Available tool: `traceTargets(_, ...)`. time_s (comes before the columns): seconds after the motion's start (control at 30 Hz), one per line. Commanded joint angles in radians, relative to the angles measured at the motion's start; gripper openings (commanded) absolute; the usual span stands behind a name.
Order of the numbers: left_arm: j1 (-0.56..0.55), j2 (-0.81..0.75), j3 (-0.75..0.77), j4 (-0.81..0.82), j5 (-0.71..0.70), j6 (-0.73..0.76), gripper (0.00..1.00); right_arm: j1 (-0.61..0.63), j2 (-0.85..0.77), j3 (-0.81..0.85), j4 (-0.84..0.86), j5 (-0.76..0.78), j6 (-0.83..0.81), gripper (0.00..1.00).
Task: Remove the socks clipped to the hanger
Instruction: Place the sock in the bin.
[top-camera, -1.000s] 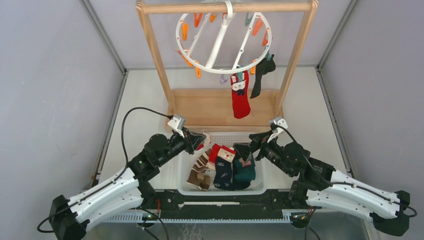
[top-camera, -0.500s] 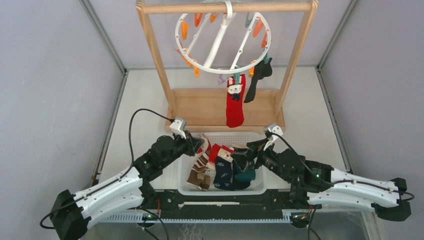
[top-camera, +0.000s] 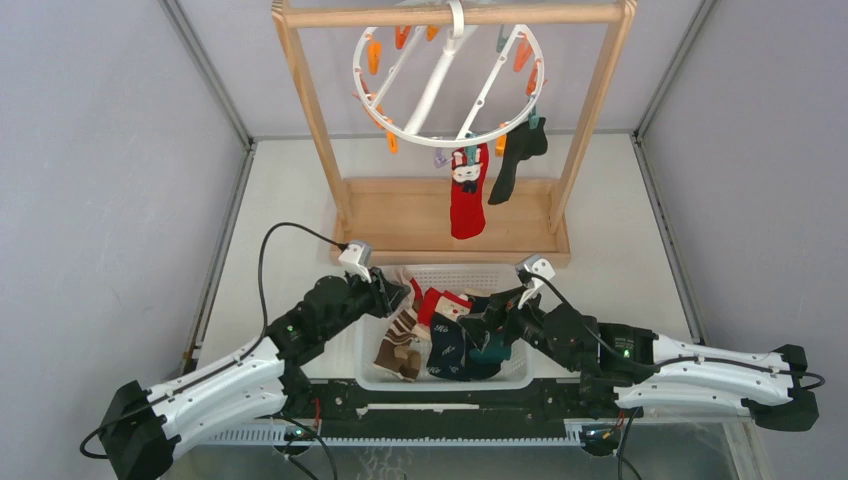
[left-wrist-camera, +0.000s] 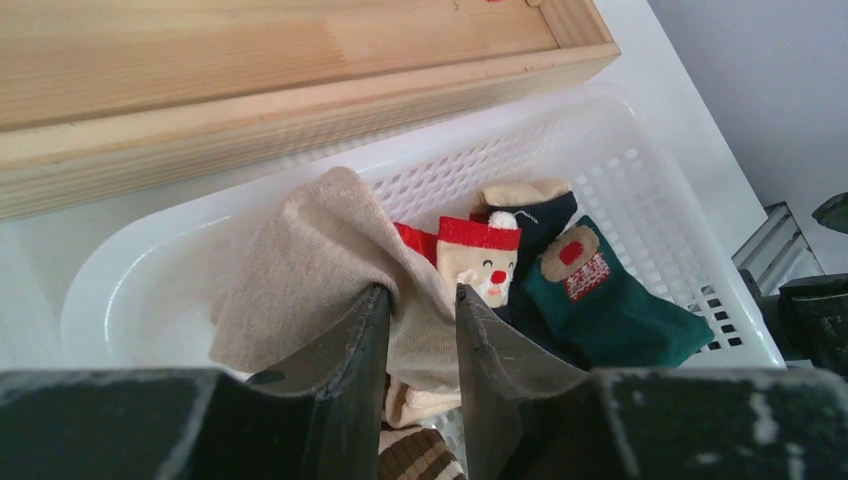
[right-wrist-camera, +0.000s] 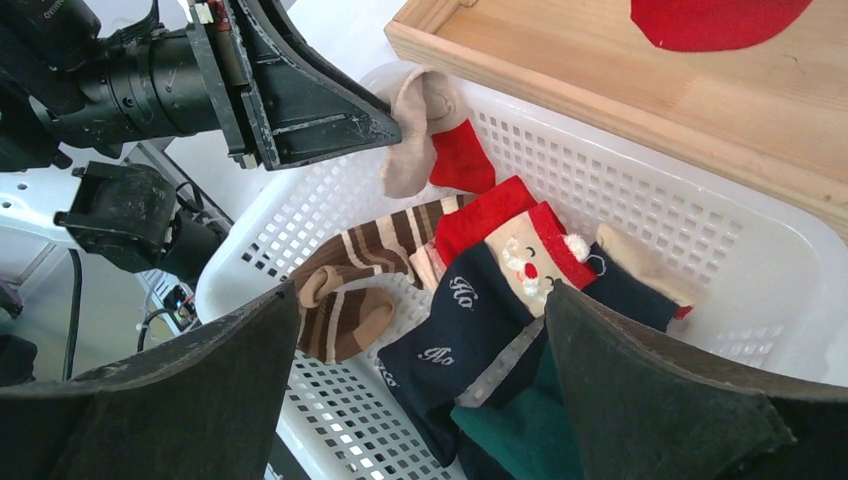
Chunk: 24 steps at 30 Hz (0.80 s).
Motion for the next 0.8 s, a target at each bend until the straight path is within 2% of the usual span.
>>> traceTargets(0.0,-0.018,0.031,0.004,0.021,-0.002,-0.014,0.39,0.022,-0.023,-0.013,-0.001,0.031,0.023,0.98)
traceTargets(0.2,-0.056,0.084,0.033,0.014,-0.018,-0.007,0.50,0.046,-0.046,-0.031,-0.024,0.058,0.038,0.99)
traceTargets(0.37,-0.118,0.122,0.095,-0.060,-0.088,0.008,0.64,0.064,-0.058,-0.033,-0.045,0.076,0.049,0.99)
traceTargets(0.47,-0.155,0.156,0.145,-0.139,-0.142,0.011,0.96,0.080,-0.067,-0.033,-0.059,0.093,0.060,0.99)
traceTargets(0.5,-0.168,0.166,0.162,-0.165,-0.166,0.011,0.99,0.087,-0.070,-0.033,-0.065,0.098,0.064,0.99)
traceTargets(0.77,-0.295,0.238,0.308,-0.375,-0.384,-0.003,1.00,0.147,-0.093,-0.043,-0.105,0.162,0.106,1.00)
